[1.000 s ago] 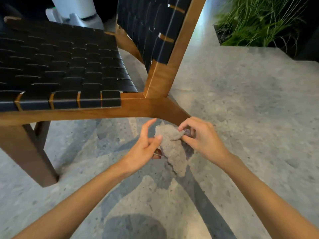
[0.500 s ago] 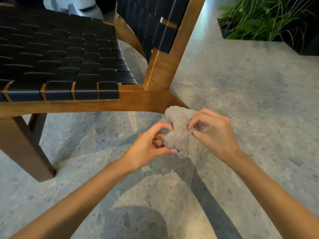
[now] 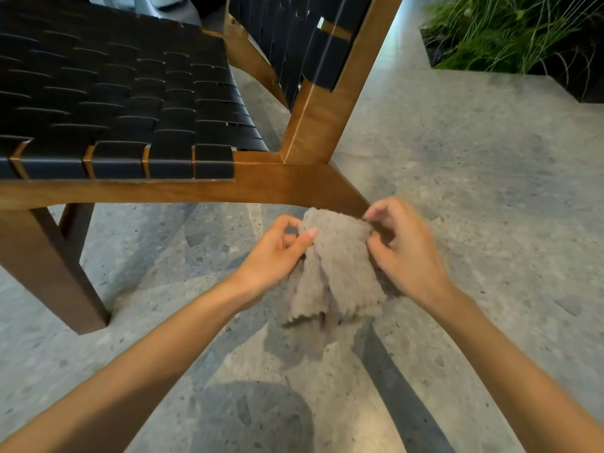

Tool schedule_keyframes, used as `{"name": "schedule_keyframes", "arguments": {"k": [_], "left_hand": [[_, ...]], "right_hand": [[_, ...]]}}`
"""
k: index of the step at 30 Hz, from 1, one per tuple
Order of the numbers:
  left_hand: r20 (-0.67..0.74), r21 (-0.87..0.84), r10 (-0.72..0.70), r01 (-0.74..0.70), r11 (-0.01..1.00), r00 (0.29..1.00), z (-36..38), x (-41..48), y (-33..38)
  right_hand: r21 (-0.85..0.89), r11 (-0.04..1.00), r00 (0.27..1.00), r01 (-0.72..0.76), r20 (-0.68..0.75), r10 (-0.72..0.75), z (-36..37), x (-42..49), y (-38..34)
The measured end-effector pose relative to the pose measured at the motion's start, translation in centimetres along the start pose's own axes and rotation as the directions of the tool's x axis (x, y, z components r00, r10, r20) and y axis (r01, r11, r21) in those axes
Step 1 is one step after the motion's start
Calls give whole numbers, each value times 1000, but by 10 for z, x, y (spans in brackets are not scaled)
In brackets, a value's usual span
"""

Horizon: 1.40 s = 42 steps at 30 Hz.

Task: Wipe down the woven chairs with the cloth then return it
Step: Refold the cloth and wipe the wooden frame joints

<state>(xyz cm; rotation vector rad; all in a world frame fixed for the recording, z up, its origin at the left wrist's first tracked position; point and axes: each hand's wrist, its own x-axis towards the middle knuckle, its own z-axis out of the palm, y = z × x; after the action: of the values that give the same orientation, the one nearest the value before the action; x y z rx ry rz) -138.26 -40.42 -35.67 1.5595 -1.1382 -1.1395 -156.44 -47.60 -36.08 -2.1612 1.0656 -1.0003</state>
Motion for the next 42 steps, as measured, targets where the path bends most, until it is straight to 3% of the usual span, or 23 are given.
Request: {"name": "schedule_keyframes", "arguments": {"k": [2,5,7,12,14,15,17,19,21,24,25,27,30,33,35,38,42], "left_hand": [[-91,-88,-93,85,993,992,0,3,-1],[-158,-184,-153,123,975,975,-4,7,-4],[-148,-207,-181,148,967,972,-6,7,-6],[-50,-235,-273,254,938,961,-11,9,-11],[-60,-242,-287,265,933,956,-12,11,-12],[-68,-245,-290,266,932,955,-12,12,-12],[-119,-179,-265,242,954,957,-11,11,-13],[-209,-113,-196,176,978,958,-10,12,-17],[-311,-73,-154,138,988,938,-10,15,-21],[-611,108,-161,283,953,775,-12,23,-22],[-688,100,-154,302,948,710,-11,23,-18],[-738,-75,-170,170,983,653,-9,27,-13],[-711,-339,-247,-12,941,658,1,32,-9],[-619,-561,-307,-133,817,723,11,36,-8],[-577,-627,-289,-188,756,764,14,38,-6],[-551,-586,-228,-178,791,803,18,45,-2],[-579,-540,-181,-208,815,795,28,60,1]], "right_hand": [[23,999,990,42,137,-45,3,-3,-3],[232,954,916,-190,390,88,13,-16,-13],[221,933,875,-285,457,159,22,-22,-9],[386,853,913,-350,343,220,29,-20,8],[369,880,943,-298,254,213,22,-16,12],[290,927,966,-236,177,191,17,-12,15],[-41,993,994,-108,-19,107,7,0,17],[-318,944,987,-85,-157,36,-2,16,12],[-385,922,981,-38,-189,-38,-3,31,4],[-215,976,976,38,-204,-83,6,53,-12],[-153,987,971,49,-223,-83,11,60,-16],[-4,999,963,39,-266,-39,24,72,-24],[273,962,934,-12,-341,109,43,78,-26],[513,855,947,-73,-233,221,55,74,-23],[497,864,978,-75,-134,162,61,72,-18],[375,924,995,-77,-33,96,69,72,-12],[239,970,998,40,-57,-27,72,78,5]]}}
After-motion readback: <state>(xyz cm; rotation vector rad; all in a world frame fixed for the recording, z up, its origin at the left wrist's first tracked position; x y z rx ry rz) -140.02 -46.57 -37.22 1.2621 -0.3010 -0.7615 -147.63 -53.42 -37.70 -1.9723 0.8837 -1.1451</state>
